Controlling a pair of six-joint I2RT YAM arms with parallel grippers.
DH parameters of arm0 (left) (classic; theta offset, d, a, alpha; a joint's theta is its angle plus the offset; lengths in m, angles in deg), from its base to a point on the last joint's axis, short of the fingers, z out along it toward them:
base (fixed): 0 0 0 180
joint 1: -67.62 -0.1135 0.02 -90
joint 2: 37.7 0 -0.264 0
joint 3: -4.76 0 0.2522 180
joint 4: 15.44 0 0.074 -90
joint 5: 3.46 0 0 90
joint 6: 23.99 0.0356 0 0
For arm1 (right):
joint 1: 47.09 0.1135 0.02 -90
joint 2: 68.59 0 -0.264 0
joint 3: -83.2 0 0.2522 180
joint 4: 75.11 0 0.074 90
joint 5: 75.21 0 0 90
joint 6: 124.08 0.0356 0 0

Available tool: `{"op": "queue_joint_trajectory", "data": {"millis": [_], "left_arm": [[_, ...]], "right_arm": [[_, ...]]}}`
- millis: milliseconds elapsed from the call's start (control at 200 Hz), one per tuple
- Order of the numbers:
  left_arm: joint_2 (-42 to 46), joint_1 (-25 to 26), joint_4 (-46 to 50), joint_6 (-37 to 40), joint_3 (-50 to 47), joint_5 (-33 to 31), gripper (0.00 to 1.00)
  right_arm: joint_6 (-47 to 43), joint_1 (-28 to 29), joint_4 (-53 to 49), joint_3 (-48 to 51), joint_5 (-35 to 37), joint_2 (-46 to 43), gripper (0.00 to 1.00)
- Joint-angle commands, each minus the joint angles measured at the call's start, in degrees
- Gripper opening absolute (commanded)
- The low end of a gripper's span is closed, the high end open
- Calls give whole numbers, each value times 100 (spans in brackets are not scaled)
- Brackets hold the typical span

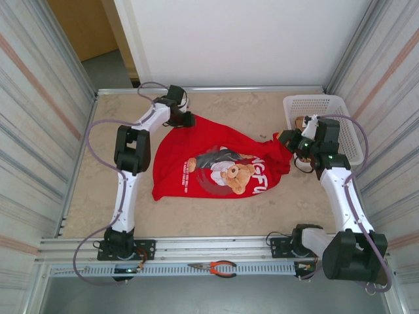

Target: Fold the inside-out t-shirt

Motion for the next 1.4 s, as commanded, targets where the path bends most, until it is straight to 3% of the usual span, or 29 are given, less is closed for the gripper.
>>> {"op": "queue_joint_trajectory", "data": {"millis": [0, 261, 571, 862, 1398], "left_arm": [[333, 24, -109, 46, -175, 117, 37], [651, -30, -419, 42, -610, -742, 49], [1065, -51, -1146, -13, -1051, -973, 54], [626, -56, -697, 120, -495, -1078, 54], [285, 41, -510, 321, -529, -1012, 50]], "right_arm": [[-161, -43, -20, -124, -57, 0, 0], [-185, -52, -57, -128, -67, -12, 0], [-221, -87, -78, -103, -77, -11, 0], [-221, -117, -74, -90, -109, -16, 0], [-221, -175, -86, -102, -152, -43, 0]]}}
